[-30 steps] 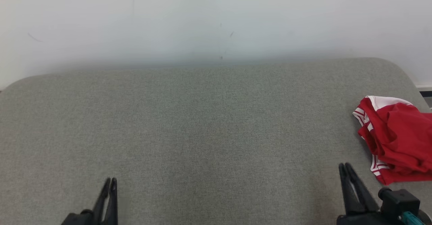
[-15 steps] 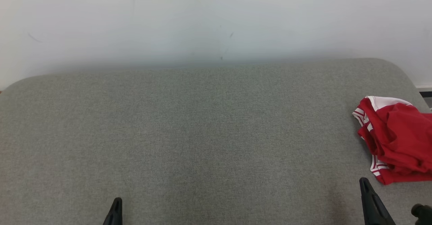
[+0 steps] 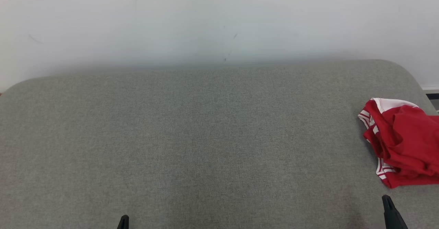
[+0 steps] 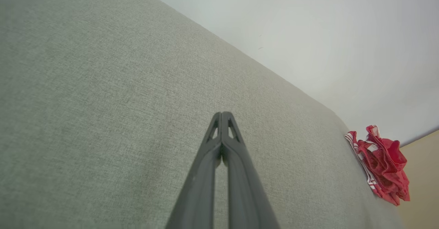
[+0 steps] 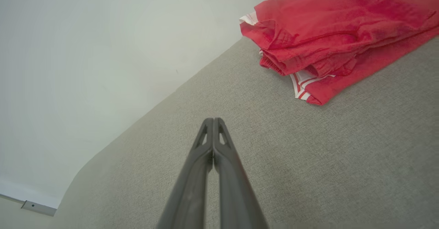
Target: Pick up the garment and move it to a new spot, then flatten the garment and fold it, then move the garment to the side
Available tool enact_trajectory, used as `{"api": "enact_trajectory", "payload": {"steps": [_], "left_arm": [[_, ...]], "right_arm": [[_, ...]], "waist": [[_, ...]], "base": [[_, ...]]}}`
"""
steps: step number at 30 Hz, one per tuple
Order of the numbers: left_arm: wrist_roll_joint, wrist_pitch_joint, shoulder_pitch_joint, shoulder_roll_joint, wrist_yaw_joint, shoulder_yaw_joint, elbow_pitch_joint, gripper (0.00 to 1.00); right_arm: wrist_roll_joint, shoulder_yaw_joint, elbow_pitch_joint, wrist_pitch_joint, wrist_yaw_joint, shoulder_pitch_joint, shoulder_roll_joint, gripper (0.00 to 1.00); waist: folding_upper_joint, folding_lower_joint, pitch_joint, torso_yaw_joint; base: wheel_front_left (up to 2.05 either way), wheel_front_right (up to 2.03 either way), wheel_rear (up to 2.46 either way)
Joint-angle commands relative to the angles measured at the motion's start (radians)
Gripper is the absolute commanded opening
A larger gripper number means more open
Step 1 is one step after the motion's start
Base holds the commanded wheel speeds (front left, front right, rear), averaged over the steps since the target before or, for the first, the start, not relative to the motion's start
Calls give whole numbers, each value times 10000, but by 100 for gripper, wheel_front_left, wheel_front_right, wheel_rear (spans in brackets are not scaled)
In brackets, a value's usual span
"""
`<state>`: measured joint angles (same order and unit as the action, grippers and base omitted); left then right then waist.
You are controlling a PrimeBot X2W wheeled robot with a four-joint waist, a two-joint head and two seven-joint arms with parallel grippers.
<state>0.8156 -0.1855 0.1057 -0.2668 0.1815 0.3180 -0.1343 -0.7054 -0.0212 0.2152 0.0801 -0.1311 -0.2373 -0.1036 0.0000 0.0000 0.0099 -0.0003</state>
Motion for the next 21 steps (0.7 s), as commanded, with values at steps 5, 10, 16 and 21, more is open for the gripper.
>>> {"api": "enact_trajectory", "payload": {"steps": [5,10,16,21], "left_arm": [[825,79,376,123,-353,-227,-366,0],[1386,132,644,252,-576,-327,-506,0],[1928,179,900,372,-793,-423,-644,0],[2534,246,1198,514,-1043,-528,-796,0]], "right_arm": [[-1154,-392,262,270,1,-255,71,0],[-1913,-647,316,475,1,-440,141,0],[-2637,-887,369,673,1,-621,205,0],[-3465,-1156,429,883,1,-821,263,0]], "waist": [[0,0,-6,0],[0,0,-10,0],[0,0,-15,0],[0,0,-21,0]], "base": [[0,0,0],[0,0,0],[0,0,0],[0,0,0]]}}
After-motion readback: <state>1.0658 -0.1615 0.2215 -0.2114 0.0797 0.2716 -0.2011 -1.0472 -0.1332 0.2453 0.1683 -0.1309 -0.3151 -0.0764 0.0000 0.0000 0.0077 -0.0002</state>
